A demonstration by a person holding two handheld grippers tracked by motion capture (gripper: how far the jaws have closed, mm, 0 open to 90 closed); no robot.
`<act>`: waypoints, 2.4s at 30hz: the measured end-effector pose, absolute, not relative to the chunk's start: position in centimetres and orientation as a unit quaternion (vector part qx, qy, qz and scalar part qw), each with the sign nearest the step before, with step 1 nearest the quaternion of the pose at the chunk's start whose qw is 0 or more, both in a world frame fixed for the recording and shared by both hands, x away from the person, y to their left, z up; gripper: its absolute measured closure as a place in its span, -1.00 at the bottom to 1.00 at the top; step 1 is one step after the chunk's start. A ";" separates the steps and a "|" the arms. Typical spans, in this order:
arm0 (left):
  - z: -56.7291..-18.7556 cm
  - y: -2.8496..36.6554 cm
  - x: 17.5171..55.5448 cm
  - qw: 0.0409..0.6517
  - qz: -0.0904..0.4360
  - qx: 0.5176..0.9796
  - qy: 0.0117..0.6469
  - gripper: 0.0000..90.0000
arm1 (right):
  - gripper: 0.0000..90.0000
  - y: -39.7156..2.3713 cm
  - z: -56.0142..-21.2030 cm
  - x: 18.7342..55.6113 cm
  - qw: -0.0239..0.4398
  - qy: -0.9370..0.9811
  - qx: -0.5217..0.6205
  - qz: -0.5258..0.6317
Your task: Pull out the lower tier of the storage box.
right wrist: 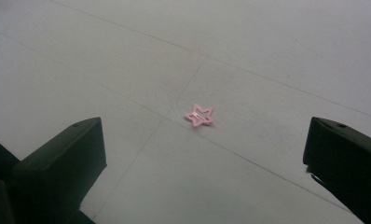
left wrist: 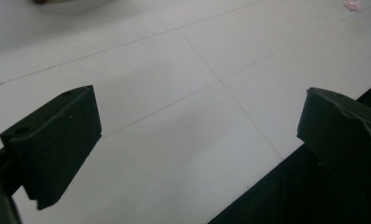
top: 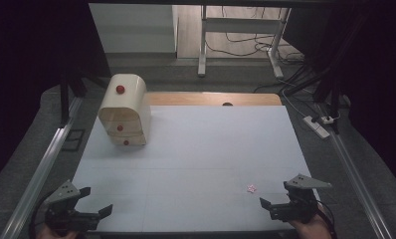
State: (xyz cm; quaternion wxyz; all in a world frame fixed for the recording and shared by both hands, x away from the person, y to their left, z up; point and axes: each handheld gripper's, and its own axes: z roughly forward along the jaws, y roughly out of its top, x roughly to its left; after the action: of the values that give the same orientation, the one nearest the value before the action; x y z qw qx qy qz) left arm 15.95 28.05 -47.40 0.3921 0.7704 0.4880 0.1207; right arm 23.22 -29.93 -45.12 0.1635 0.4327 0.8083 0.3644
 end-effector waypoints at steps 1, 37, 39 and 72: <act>-47.4 28.0 16.0 0.392 0.121 0.770 0.488 -1.00 | -1.00 -29.9 -45.1 23.2 0.163 0.808 0.433 0.364; -47.3 28.4 17.6 0.391 0.139 0.777 0.474 -1.00 | -1.00 -29.7 -45.1 23.3 0.159 0.816 0.419 0.366; -47.3 28.2 17.8 0.388 0.142 0.777 0.475 -1.00 | -1.00 -29.7 -45.1 23.3 0.157 0.816 0.418 0.367; -48.2 26.8 21.8 0.392 0.158 0.786 0.451 -0.99 | -1.00 -29.4 -45.2 23.3 0.157 0.822 0.411 0.361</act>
State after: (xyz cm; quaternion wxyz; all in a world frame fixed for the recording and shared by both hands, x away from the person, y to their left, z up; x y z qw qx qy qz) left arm 21.82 26.82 -48.18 0.3922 0.7861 0.4507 0.1583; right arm 23.30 -29.44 -45.17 0.1573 0.4109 0.8224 0.3607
